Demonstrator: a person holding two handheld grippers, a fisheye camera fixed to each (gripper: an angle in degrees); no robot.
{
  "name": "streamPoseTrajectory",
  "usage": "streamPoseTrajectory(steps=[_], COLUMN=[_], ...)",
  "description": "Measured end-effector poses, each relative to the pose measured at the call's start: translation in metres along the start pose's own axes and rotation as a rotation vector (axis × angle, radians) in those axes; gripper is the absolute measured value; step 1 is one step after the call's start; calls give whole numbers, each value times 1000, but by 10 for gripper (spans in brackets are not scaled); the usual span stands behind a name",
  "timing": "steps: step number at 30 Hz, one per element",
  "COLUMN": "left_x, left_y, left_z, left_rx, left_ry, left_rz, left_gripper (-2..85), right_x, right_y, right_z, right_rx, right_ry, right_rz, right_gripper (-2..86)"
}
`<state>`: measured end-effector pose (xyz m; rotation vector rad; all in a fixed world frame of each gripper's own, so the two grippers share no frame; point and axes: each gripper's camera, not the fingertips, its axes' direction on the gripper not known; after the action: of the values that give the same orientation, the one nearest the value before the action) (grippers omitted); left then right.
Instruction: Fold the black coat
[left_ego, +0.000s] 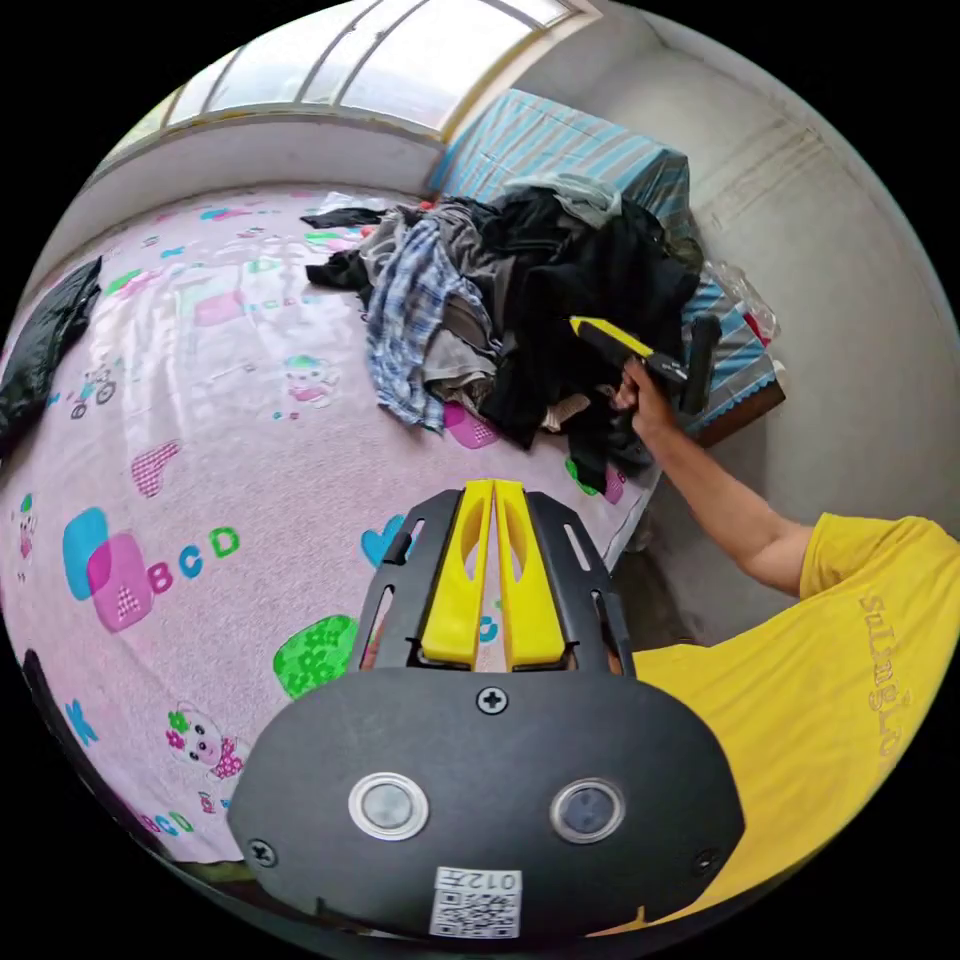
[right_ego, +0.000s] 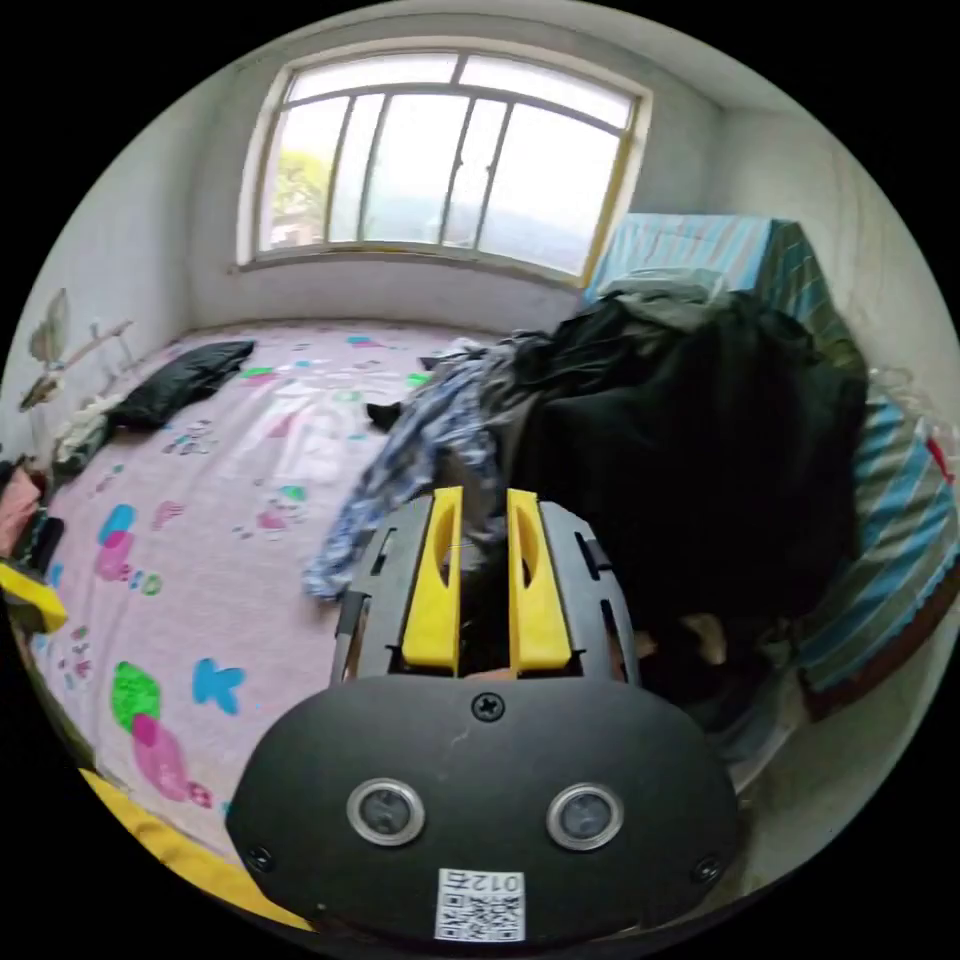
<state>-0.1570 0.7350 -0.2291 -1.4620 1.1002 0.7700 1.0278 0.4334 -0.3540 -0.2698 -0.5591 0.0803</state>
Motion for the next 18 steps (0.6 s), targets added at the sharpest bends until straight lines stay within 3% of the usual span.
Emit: streamPoseTrajectory(steps=[4, 8, 11, 14, 18], left_x=[-12, -19, -22, -32, -47], left_y=[-63, -136, -190, -242, -301], left_z=[63, 128, 167, 202, 242], left_rx=[-72, -115, -112, -116, -107], left_ry=[44, 56, 59, 99, 181], left_rz=[30, 90, 113, 77, -11], left_gripper=[5, 6, 8, 14, 35], right_x=[74, 113, 142, 188, 270], right_y=[-17, -21, -21, -22, -16], right_z=[45, 83, 92, 71, 30], right_rx=[-78, -175, -193, -153, -66], right_ry=[263, 301, 257, 120, -217], right_rz=[-24, -124, -161, -30, 133], right_gripper=[144, 163, 123, 85, 76])
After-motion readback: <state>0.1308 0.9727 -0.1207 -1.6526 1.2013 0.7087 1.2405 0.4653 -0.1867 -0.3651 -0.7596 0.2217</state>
